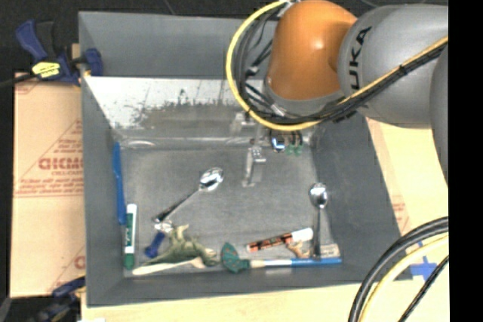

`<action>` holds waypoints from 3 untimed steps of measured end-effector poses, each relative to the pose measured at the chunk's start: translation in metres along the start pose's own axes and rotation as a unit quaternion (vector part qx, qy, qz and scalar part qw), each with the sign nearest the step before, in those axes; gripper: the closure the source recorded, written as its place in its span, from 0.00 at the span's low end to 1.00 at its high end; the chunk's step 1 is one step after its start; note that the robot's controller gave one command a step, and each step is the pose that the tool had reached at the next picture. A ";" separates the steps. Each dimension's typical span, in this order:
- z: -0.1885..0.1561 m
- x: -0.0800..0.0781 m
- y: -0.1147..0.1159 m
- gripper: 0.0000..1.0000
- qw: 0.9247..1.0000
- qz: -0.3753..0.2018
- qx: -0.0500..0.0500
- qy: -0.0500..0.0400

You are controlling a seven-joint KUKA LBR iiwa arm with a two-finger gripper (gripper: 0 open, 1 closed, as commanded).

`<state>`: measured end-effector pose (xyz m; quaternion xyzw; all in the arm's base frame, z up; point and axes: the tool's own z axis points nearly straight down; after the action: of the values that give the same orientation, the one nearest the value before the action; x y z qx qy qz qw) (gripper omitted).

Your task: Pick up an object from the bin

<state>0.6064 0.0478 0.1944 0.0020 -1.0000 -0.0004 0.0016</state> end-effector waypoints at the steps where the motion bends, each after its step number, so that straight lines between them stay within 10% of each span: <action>1: -0.004 -0.002 0.000 0.00 1.000 0.001 0.000 -0.004; 2: 0.098 -0.012 0.023 0.00 0.989 -0.145 0.001 -0.005; 3: 0.068 -0.017 0.031 0.00 0.996 -0.088 0.000 -0.009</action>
Offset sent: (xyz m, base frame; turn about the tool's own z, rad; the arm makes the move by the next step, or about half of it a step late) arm 0.0113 0.0306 -0.1244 -0.3629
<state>0.6232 0.0790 0.1263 0.0901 -0.9959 -0.0001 -0.0073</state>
